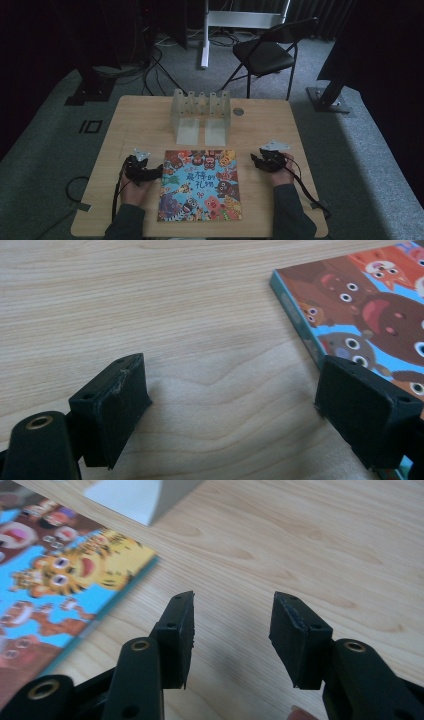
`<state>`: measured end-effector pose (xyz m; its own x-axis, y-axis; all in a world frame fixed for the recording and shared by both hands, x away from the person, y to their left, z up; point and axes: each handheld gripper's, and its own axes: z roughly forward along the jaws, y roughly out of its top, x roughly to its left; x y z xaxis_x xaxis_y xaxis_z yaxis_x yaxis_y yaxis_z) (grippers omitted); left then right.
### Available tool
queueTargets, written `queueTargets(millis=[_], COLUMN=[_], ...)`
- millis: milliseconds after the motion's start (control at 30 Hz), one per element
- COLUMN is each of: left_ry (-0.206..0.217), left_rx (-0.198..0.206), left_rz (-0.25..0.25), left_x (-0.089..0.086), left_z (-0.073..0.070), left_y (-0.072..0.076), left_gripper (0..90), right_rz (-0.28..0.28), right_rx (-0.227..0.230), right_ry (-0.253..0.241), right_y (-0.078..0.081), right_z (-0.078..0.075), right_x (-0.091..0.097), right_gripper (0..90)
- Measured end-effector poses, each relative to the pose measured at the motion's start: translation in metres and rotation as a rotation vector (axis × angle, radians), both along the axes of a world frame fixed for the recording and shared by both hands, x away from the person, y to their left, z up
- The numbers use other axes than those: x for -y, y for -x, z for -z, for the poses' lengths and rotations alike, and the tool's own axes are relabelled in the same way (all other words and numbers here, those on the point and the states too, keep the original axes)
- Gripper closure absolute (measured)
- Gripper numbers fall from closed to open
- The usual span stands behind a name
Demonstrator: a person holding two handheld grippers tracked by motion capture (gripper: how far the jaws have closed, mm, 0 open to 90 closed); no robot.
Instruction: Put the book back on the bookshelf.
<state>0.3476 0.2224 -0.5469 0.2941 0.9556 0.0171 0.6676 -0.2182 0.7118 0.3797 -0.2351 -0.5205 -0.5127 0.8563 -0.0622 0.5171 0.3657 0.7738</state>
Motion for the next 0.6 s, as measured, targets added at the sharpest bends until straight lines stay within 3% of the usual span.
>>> queueTargets(millis=[67, 267, 333, 500, 600], left_ry=[-0.001, 0.0, -0.001, -0.001, 0.002], left_rx=[0.0, 0.0, 0.002, 0.004, 0.013], left_rz=[0.012, 0.017, 0.019, 0.022, 0.047], left_x=[0.0, -0.001, -0.001, -0.001, -0.001], left_z=[0.0, 0.0, 0.0, 0.0, 0.0], left_y=[0.0, 0.0, 0.001, 0.001, 0.002], left_gripper=[13.4, 13.6, 14.3, 14.4, 23.0], right_rz=[-0.011, -0.055, -0.064, -0.091, -0.124], right_rx=[-0.032, -0.025, -0.031, -0.029, -0.042], right_ry=[0.004, 0.0, -0.016, 0.005, 0.01], right_y=[-0.001, -0.003, -0.004, -0.009, -0.013], right_z=[-0.005, -0.013, -0.016, -0.023, -0.025], right_x=[-0.004, -0.013, -0.015, -0.028, -0.036], right_gripper=[58.3, 60.6, 57.2, 52.1, 46.1])
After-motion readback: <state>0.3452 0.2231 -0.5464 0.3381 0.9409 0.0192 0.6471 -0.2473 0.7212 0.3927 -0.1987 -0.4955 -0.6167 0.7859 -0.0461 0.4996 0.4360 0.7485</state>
